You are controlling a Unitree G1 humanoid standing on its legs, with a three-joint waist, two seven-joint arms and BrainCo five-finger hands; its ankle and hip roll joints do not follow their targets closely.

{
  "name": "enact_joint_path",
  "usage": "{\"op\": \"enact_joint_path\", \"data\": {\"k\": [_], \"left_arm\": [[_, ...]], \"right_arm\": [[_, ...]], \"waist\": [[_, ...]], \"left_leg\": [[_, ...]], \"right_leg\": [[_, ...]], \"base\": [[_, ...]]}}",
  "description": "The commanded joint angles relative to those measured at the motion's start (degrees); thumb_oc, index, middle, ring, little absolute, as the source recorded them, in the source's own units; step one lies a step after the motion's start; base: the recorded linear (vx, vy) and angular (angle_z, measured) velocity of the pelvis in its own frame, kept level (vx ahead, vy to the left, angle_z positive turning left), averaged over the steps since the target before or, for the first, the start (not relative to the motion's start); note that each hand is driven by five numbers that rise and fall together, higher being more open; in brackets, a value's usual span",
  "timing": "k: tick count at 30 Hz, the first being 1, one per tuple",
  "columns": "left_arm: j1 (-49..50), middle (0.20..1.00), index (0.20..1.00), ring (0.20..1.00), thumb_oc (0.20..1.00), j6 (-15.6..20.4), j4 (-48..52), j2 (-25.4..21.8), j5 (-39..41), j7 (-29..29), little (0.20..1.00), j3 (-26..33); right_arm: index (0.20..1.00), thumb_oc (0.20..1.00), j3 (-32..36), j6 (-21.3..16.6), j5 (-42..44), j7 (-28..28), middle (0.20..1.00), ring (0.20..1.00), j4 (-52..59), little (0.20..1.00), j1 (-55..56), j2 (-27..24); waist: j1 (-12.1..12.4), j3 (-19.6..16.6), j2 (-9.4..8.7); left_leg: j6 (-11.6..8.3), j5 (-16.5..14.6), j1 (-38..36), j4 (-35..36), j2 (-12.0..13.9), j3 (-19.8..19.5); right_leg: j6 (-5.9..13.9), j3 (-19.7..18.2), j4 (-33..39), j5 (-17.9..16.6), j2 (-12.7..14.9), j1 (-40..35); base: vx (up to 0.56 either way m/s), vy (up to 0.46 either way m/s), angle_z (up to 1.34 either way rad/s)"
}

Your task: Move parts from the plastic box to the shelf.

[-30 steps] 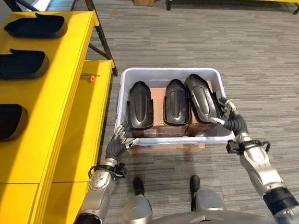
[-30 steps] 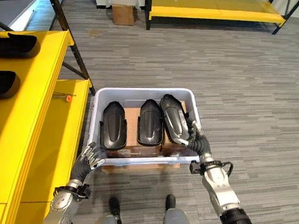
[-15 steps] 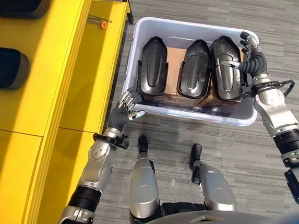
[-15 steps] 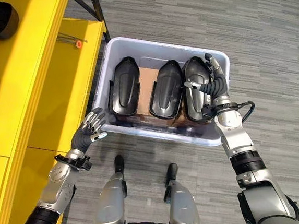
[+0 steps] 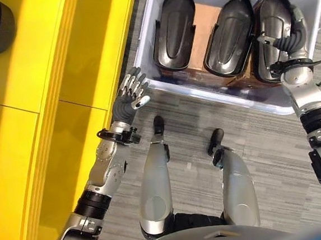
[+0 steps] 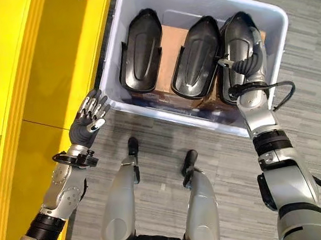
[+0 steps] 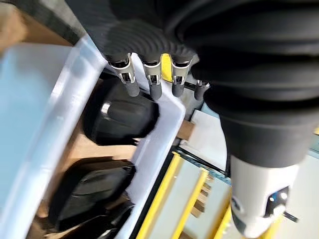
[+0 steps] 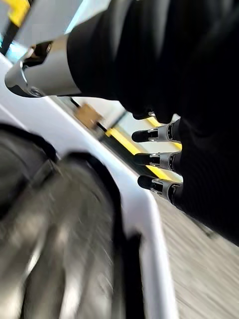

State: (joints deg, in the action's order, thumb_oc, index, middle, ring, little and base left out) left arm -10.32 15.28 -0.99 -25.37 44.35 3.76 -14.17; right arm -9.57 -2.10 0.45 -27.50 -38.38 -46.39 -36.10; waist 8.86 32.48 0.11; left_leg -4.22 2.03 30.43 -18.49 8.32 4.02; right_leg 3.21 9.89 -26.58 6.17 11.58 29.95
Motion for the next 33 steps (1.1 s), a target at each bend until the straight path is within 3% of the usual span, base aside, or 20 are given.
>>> {"op": "enact_joint_path", "data": {"k": [1,5,10,13,22,23,33], "left_arm": [[0.95,1.0,1.0,1.0,1.0,3.87,7.27,0.44,0.38,0.28,1.0,-1.06],[0.92,1.0,1.0,1.0,1.0,4.92,8.24,1.01,0.61,-0.69,1.0,-2.59],[0.85,1.0,1.0,1.0,1.0,6.03,8.19,1.83,0.74,-0.82,1.0,-3.68],[0.48,1.0,1.0,1.0,1.0,5.19,7.9,2.39,3.59,-0.79,1.0,-3.97],[0.08,1.0,1.0,1.0,1.0,4.61,8.38,2.61,2.83,-0.73,1.0,-5.47],[0.32,1.0,1.0,1.0,1.0,4.41,8.21,2.55,3.15,-0.87,1.0,-5.76],[0.2,1.0,1.0,1.0,1.0,4.06,8.69,1.92,2.49,-1.91,1.0,-6.35]], "right_arm": [[1.0,1.0,-0.21,0.3,-5.96,-8.24,1.0,1.0,2.6,1.0,-2.76,-4.75],[1.0,1.0,0.86,0.31,-8.62,-13.2,1.0,1.0,3.17,1.0,-2.96,-4.9],[1.0,1.0,0.82,2.91,-9.4,-14.16,1.0,1.0,4.56,1.0,-2.55,-4.45],[1.0,1.0,0.22,5.66,-8.18,-13.22,1.0,1.0,4.18,1.0,-2.63,-4.19],[1.0,1.0,-0.17,6.41,-3.06,-11.06,1.0,1.0,0.42,1.0,-3.24,-4.35],[1.0,1.0,-0.25,6.76,-3.24,-10.35,1.0,1.0,-0.47,1.0,-3.33,-4.54],[1.0,1.0,-2.56,7.17,-0.75,-4.36,1.0,1.0,-5.45,1.0,-6.02,-7.08]], "waist": [[-0.31,-2.69,1.53],[-1.03,-2.69,2.44],[-1.74,-2.69,3.05],[-2.17,-2.69,3.46],[-2.46,-2.69,3.63],[-2.6,-2.69,3.56],[-2.46,-2.69,4.57]], "left_leg": [[1.95,-4.12,1.09,-1.29,-2.53,-0.56],[2.14,-4.1,1.88,-0.95,-2.79,0.1],[2.25,-3.92,2.08,-0.18,-2.77,0.77],[2.16,-3.72,2.26,0.26,-2.72,1.24],[2.11,-3.48,3.6,0.45,-2.4,1.65],[1.68,-4.89,2.71,0.09,-2.63,1.35],[1.44,-4.58,6.32,-1.19,-2.45,1.24]], "right_leg": [[-0.09,2.53,-2.86,3.69,-0.08,-2.6],[-0.09,2.0,-3.19,3.71,0.18,-0.83],[-0.1,1.34,-2.76,3.39,0.31,0.31],[-0.09,1.11,-2.56,3.21,0.46,1.0],[-0.25,1.11,-2.74,2.98,0.39,2.74],[0.23,0.64,-3.45,4.36,0.57,2.08],[-0.04,0.91,-6.71,5.31,0.85,6.19]], "base": [[-0.07,0.076,-0.05],[-0.05,0.066,-0.07],[-0.04,0.04,-0.07],[-0.05,0.038,-0.09],[-0.01,-0.012,-0.02],[0.04,-0.018,-0.01],[-0.01,-0.031,-0.01]]}}
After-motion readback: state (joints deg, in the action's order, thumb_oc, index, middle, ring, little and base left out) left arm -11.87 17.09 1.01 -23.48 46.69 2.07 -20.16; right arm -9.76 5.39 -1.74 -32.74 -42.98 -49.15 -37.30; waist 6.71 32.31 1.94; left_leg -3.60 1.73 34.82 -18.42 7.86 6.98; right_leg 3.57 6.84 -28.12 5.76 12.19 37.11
